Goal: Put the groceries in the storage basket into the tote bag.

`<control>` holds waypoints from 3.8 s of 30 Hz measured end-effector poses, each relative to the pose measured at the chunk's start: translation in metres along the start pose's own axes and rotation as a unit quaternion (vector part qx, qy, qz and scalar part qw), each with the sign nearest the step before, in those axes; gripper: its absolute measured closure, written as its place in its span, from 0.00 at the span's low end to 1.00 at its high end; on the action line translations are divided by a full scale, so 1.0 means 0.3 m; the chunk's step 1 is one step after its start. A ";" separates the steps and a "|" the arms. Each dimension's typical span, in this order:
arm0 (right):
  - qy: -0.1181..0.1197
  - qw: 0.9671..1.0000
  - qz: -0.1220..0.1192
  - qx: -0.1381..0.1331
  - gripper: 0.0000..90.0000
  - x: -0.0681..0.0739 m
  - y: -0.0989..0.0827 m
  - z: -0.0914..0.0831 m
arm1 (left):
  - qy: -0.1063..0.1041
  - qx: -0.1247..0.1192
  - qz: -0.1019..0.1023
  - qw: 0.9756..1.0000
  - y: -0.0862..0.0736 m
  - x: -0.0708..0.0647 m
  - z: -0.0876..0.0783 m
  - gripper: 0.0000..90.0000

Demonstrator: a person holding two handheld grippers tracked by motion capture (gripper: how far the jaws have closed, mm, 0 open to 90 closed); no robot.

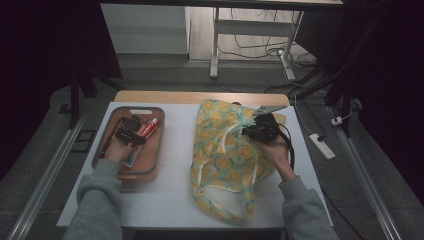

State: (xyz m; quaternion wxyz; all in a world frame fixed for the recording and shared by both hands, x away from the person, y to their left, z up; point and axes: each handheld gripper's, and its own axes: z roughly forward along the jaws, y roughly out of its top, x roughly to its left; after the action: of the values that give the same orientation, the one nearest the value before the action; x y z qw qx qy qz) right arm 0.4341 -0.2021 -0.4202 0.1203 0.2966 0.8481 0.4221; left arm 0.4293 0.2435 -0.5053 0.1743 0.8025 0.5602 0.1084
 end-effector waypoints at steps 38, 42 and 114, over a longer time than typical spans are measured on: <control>0.001 1.000 0.005 -0.002 0.99 -0.011 -0.005 0.003 | -0.220 -0.247 0.051 0.943 -0.031 -0.101 -0.395 0.84; 0.001 1.000 0.003 -0.004 0.99 -0.008 -0.003 0.000 | -0.243 -0.244 0.077 0.936 -0.024 -0.155 -0.409 0.84; 0.029 0.997 0.013 -0.067 0.99 0.051 0.041 -0.048 | -0.245 -0.055 0.275 0.928 0.069 -0.753 -0.121 0.84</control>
State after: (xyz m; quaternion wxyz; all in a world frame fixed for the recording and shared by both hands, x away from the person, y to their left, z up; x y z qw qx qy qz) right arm 0.4203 -0.1964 -0.4010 0.1090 0.2867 0.8173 0.4878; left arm 0.3550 0.0312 -0.4589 0.3137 0.9157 0.2507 -0.0169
